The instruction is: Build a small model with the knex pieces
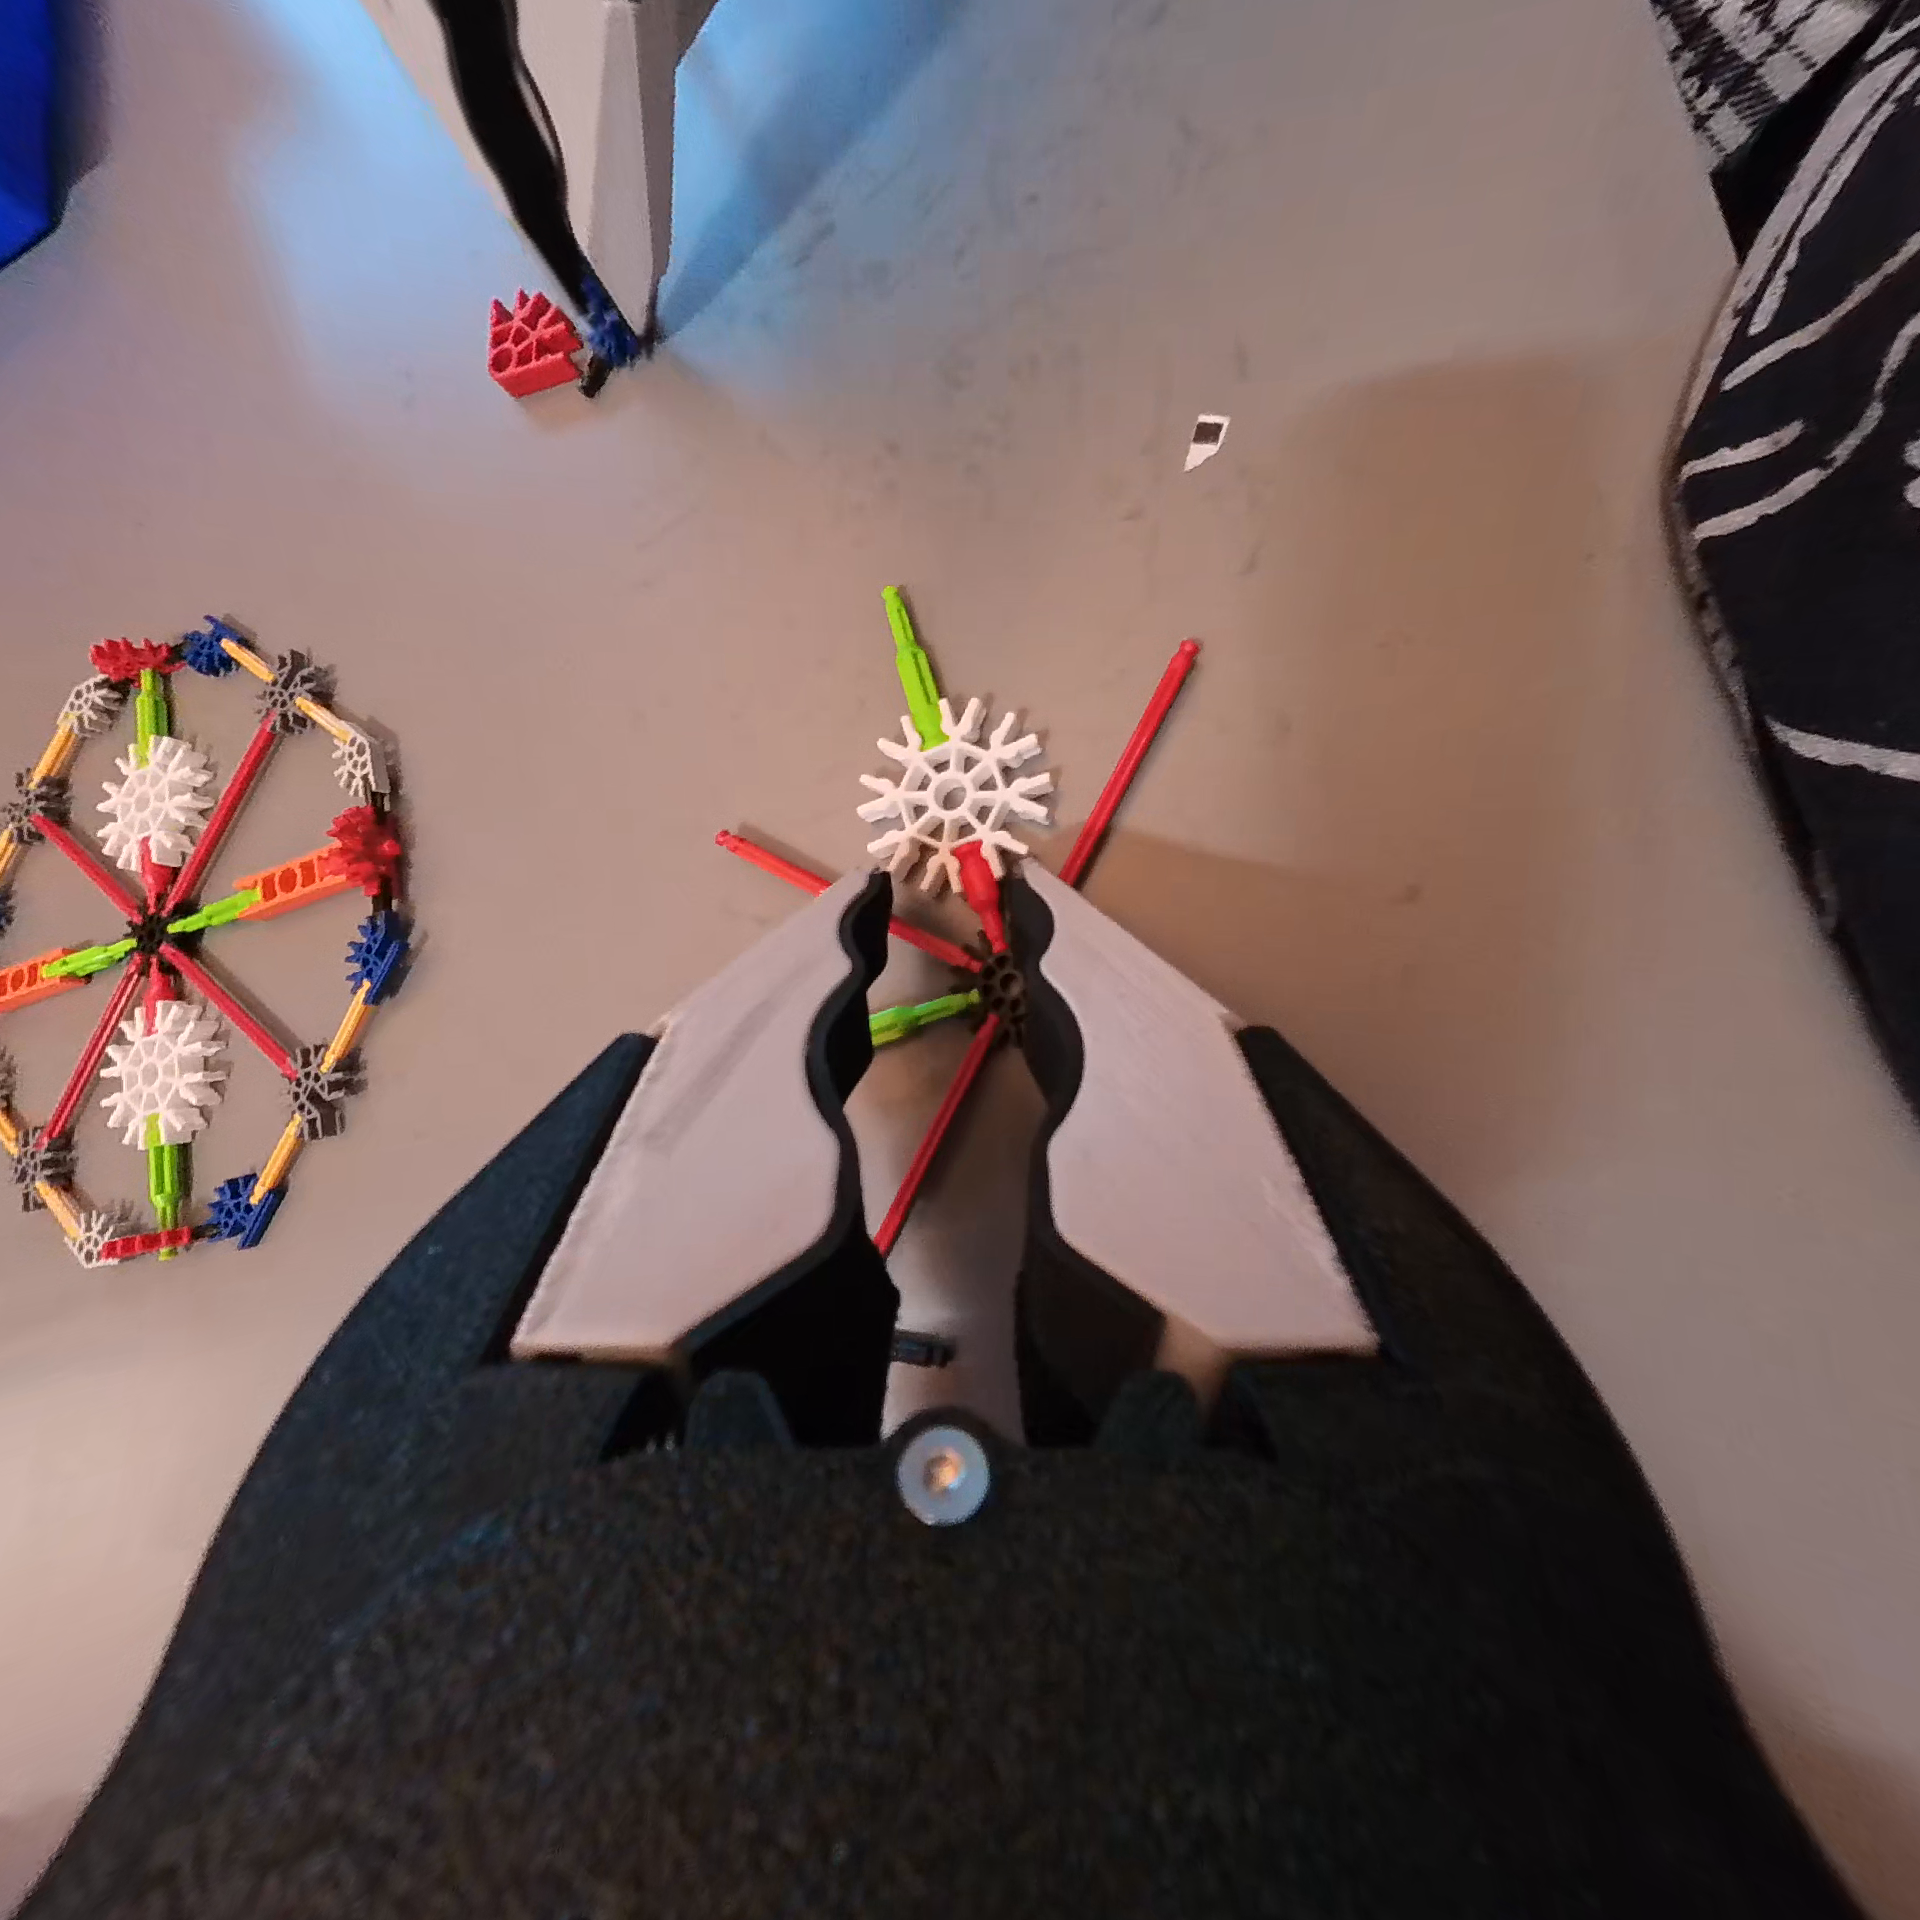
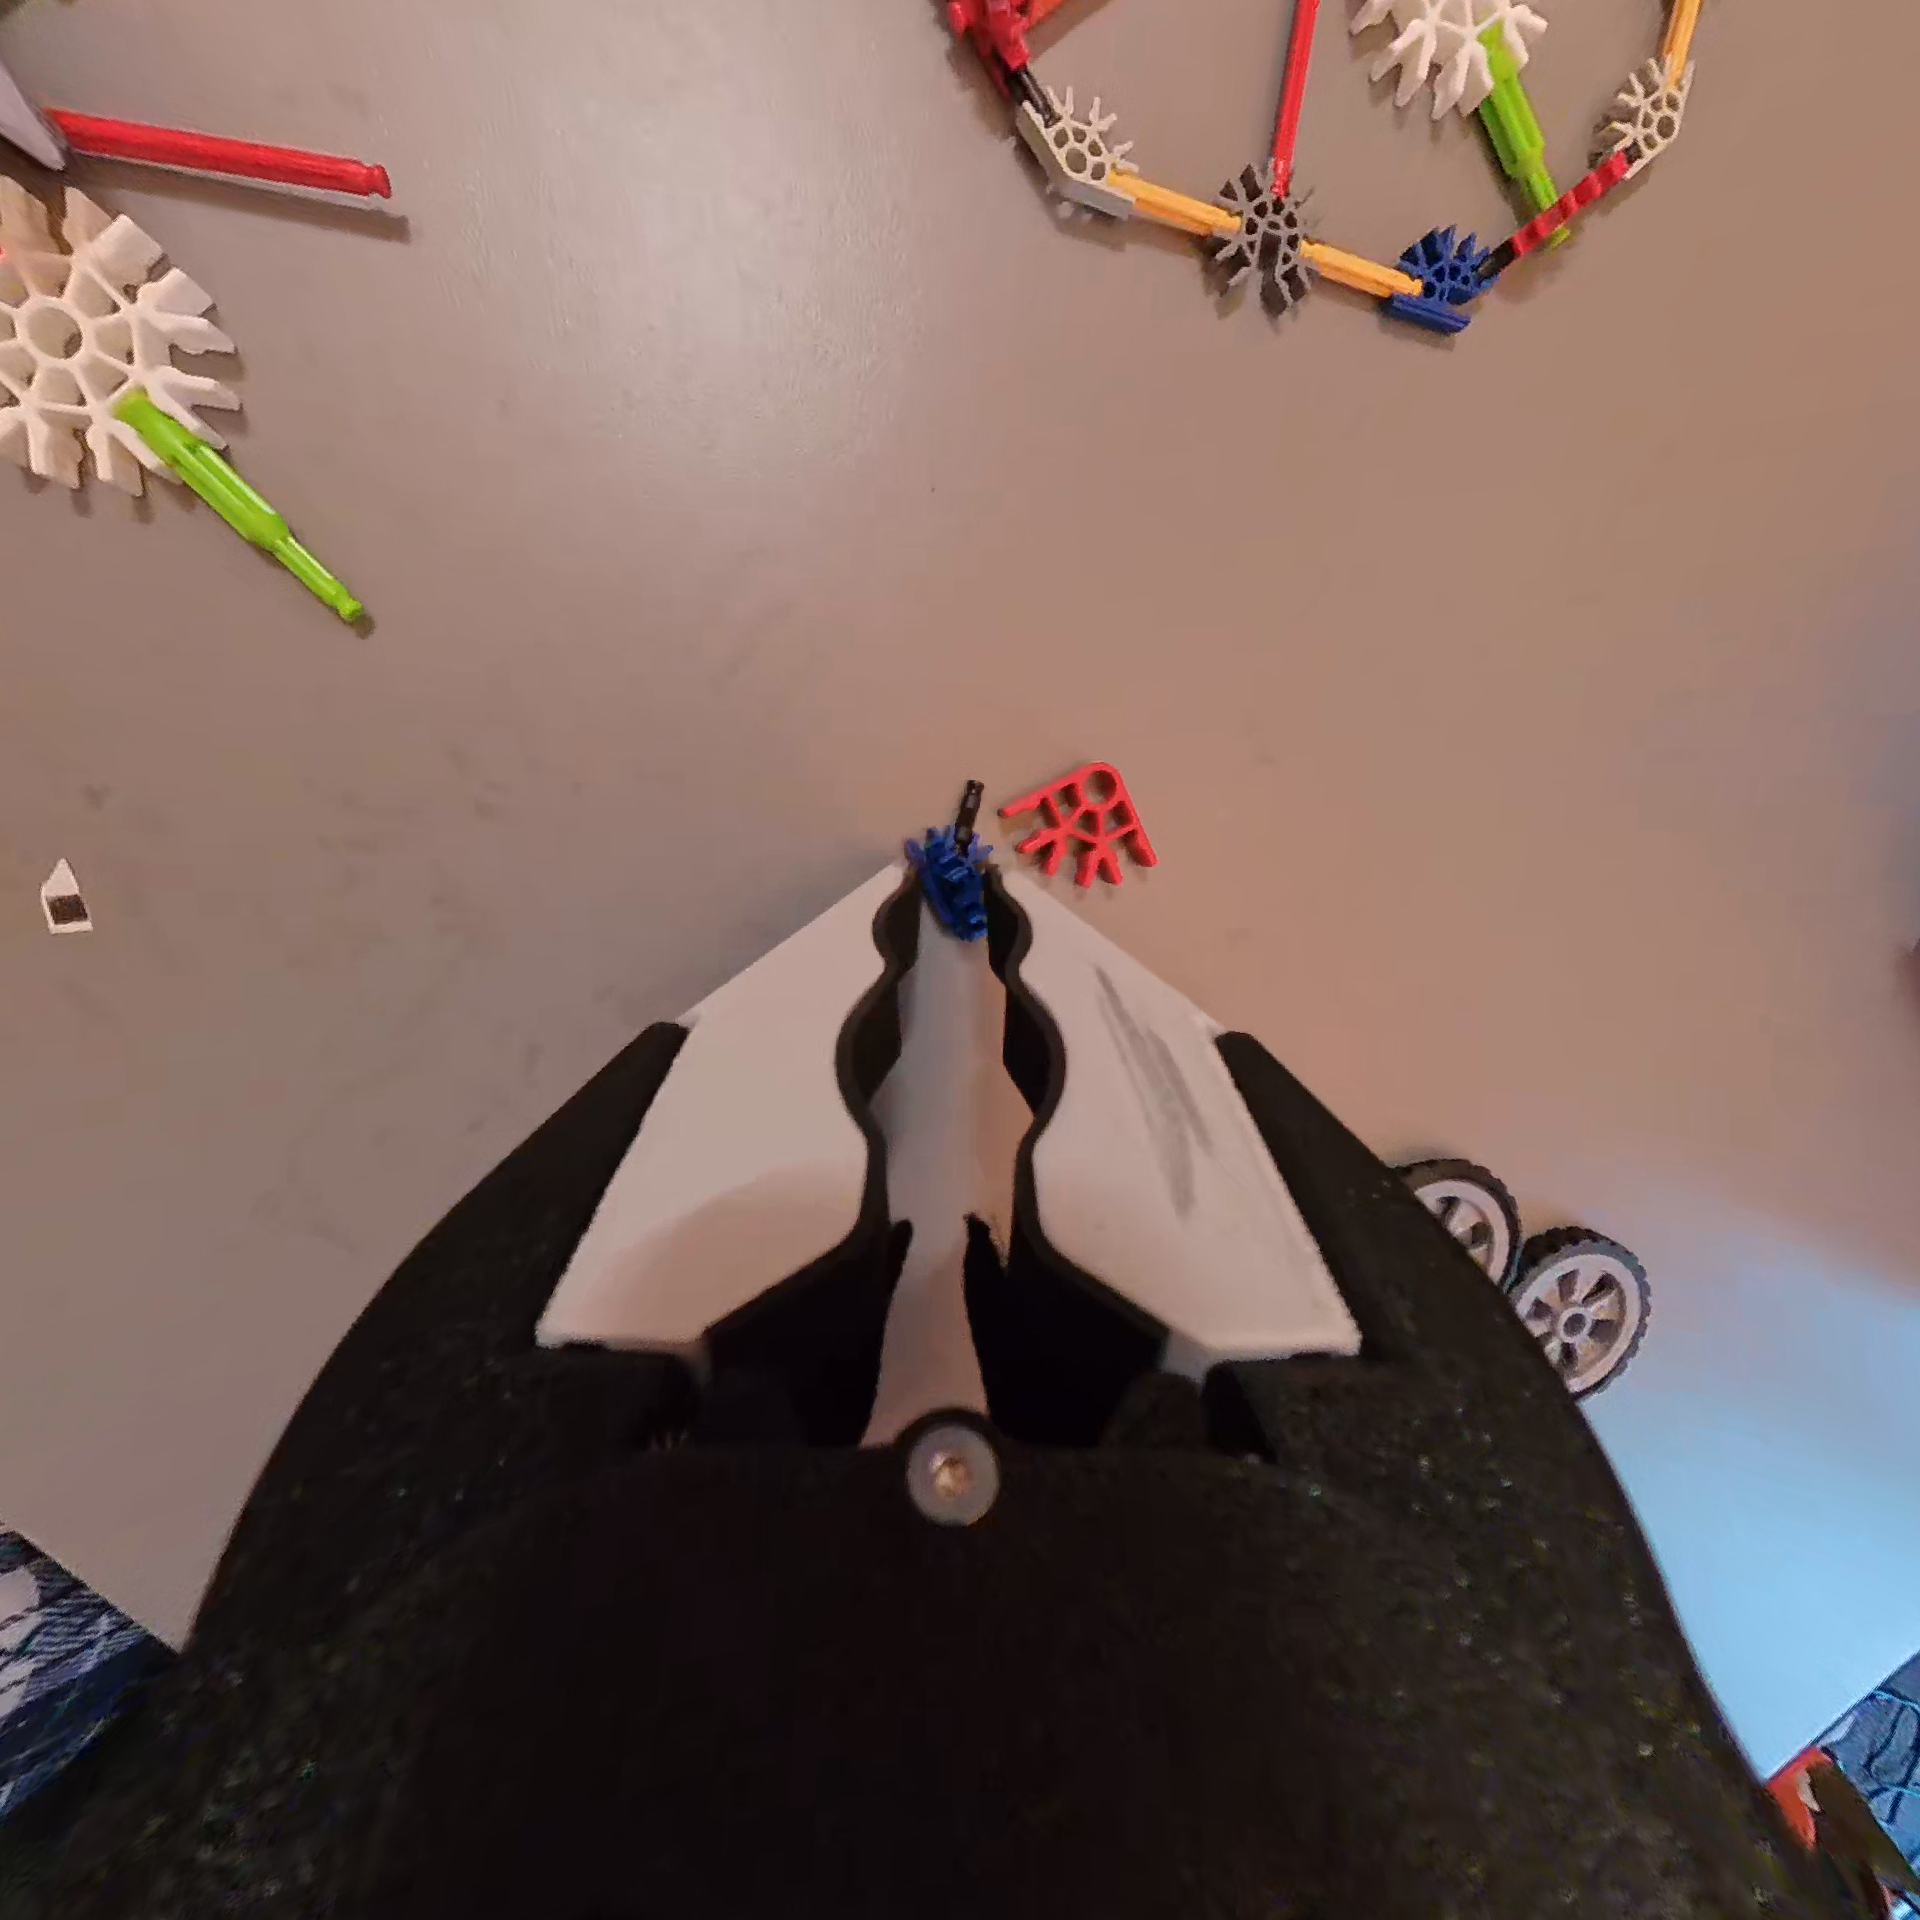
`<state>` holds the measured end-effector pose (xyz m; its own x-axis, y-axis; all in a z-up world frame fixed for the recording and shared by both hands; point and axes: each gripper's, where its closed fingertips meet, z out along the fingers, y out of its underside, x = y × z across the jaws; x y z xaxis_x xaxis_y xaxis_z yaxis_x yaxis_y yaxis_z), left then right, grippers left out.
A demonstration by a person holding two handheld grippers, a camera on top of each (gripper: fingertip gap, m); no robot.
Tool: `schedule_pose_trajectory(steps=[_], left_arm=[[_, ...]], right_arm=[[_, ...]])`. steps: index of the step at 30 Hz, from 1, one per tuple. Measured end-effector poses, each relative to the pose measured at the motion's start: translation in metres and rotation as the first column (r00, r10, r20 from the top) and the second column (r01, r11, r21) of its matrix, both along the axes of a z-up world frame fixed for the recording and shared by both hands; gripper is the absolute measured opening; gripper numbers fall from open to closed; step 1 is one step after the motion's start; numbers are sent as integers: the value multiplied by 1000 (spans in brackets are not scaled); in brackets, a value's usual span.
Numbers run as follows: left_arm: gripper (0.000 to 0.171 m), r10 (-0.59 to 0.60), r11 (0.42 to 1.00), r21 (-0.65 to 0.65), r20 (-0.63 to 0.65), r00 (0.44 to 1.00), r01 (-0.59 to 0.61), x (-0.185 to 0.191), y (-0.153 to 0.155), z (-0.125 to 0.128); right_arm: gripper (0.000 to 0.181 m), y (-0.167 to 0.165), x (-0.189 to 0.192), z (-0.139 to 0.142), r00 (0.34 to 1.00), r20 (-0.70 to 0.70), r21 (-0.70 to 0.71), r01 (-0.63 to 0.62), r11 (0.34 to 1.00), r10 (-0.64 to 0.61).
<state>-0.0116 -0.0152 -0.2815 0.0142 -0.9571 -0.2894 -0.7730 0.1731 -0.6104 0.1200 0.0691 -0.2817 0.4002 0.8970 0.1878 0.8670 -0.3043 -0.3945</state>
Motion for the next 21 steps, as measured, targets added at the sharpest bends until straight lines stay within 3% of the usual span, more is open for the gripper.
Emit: schedule_pose_trajectory(steps=[10, 11, 12, 13, 21], left_arm=[[23, 14, 1000, 5, 10, 1000, -14, -1, 4, 1], [23, 14, 1000, 3, 11, 1000, -14, -1, 4, 1], [23, 14, 1000, 4, 11, 1000, -14, -1, 4, 1], [23, 13, 1000, 5, 11, 1000, -13, -1, 4, 1], [25, 24, 1000, 4, 12, 1000, -24, -1, 6, 2]], right_arm=[[4, -30, -13, 6, 995, -35, -57, -97, 994, 95], [5, -35, -12, 5, 994, -35, -79, -107, 991, 105], [19, -37, -12, 5, 994, -34, -95, -111, 989, 108], [31, -35, -11, 6, 995, -37, -88, -99, 991, 96], [38, 16, 1, 19, 998, -26, 37, 51, 998, -50]])
